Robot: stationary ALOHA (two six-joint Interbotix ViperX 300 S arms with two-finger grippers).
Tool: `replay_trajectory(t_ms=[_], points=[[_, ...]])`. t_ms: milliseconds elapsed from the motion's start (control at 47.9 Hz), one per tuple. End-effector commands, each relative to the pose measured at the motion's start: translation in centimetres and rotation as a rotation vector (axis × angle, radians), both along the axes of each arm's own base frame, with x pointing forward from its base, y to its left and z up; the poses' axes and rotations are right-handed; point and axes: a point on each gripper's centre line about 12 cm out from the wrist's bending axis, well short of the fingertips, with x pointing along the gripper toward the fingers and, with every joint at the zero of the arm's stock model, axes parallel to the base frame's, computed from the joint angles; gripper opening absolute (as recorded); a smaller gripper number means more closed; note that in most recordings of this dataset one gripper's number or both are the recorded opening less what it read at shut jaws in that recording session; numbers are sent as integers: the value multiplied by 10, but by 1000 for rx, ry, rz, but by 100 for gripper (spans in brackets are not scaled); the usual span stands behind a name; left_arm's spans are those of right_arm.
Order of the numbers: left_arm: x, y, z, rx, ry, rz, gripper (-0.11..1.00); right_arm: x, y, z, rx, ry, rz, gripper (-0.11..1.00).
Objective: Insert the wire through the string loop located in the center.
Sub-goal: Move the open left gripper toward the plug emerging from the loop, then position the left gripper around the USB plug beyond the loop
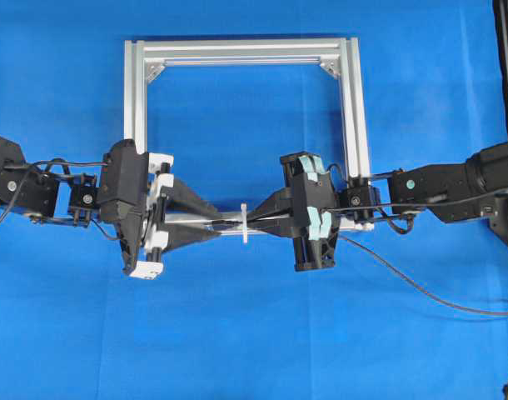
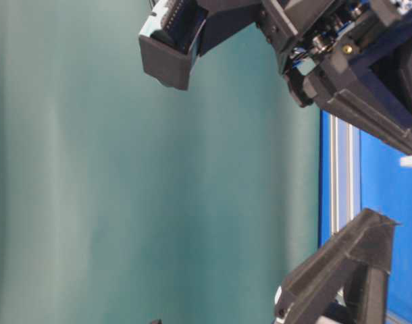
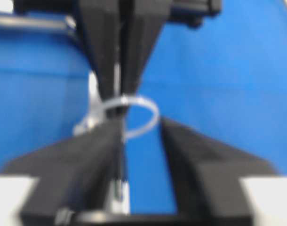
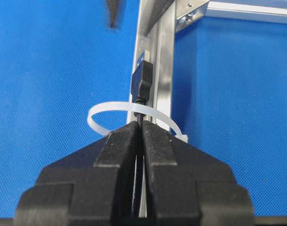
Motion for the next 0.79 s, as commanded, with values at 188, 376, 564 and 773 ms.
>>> replay_trajectory(t_ms=[188,376,564,773], points=[[5,-2,11,-3,-21,-7,89,5,1,10,1,-35,2,-2],[7,-3,11,-4,-17,-6,91,5,0,10,1,-35,0,-2],[11,-1,5,1,29,-3,91,5,0,10,1,-35,0,-2],[16,5,-15,9,122,14,91,5,1,10,0,-35,3,-2]])
